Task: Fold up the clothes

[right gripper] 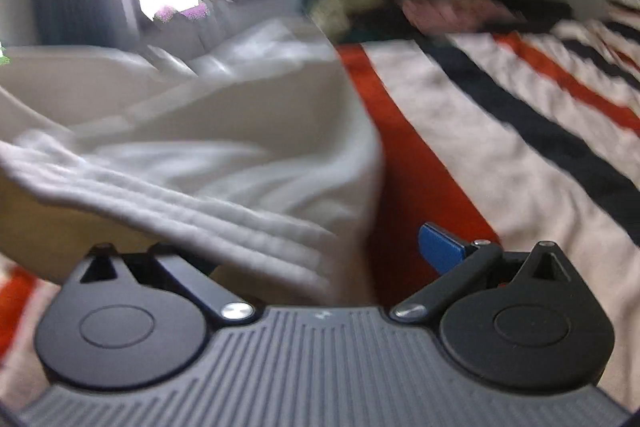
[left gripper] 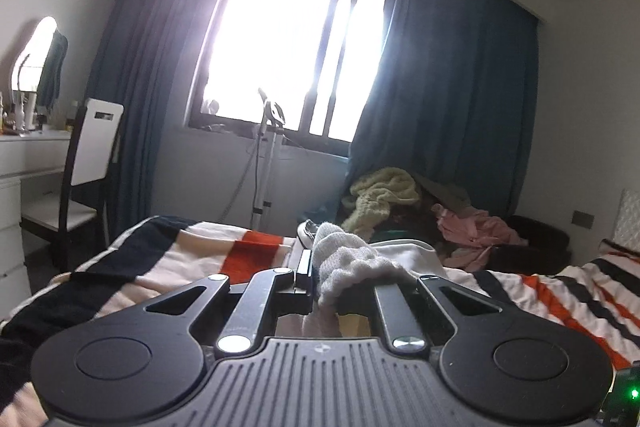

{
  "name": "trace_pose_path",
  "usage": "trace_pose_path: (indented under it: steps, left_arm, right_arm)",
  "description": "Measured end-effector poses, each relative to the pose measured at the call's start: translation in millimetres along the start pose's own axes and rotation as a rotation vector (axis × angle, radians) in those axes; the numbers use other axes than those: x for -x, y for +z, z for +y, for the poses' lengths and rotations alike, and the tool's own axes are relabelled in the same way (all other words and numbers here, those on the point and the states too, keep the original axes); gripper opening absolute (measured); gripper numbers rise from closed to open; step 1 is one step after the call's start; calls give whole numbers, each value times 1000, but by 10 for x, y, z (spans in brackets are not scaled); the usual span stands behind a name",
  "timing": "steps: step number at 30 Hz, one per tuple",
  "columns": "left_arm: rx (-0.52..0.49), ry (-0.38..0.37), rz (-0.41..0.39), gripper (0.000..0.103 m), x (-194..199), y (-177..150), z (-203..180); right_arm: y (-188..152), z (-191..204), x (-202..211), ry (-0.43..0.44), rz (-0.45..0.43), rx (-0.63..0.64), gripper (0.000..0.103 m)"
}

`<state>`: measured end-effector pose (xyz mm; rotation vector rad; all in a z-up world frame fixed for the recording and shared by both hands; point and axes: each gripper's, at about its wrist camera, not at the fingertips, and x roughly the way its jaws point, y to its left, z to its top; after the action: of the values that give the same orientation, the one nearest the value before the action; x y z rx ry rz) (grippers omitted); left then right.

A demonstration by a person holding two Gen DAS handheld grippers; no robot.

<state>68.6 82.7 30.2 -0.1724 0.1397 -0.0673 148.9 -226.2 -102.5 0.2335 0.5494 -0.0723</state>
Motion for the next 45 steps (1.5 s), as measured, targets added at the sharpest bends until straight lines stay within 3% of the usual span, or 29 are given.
trace_pose_path:
  steps: [3, 5, 8, 15, 17, 21, 26, 29, 34, 36, 39, 42, 45]
  left_arm:
    - [28, 13, 6, 9, -86, -11, 10]
    - [41, 28, 3, 9, -142, -6, 20]
    - [82, 34, 8, 9, -143, -13, 48]
    - [159, 46, 130, 10, -54, -123, 144]
    - [178, 60, 198, 10, -57, -160, 207]
    - [221, 62, 340, 10, -31, -291, 327]
    - [212, 70, 444, 13, 88, -480, 452]
    - [208, 36, 483, 20, 154, -482, 459]
    - [231, -2, 513, 46, 355, -517, 407]
    - [244, -18, 522, 66, 436, -533, 390]
    - [266, -33, 527, 83, 528, -550, 372]
    - [299, -8, 507, 84, 493, -538, 386]
    - [376, 17, 547, 84, 339, -617, 461]
  right_arm:
    - [86, -183, 60, -48, -10, -90, 103]
    - [153, -226, 160, -124, -72, -77, 103]
    - [210, -260, 279, -159, -111, -35, 103]
    - [280, -358, 650, -199, -160, -29, 103]
    - [254, -372, 751, -179, -146, -43, 103]
    - [184, -405, 775, -78, -12, -75, 102]
    - [103, -382, 836, 69, 109, -86, 102]
    - [66, -431, 940, 142, 130, -143, 102]
    - [106, -660, 1130, 205, 67, -329, 102]
    - [130, -768, 1141, 205, 46, -403, 102]
    - [113, -853, 1046, 221, 69, -488, 102]
    - [65, -886, 887, 233, 108, -564, 100]
    - [64, -881, 701, 214, 124, -597, 100]
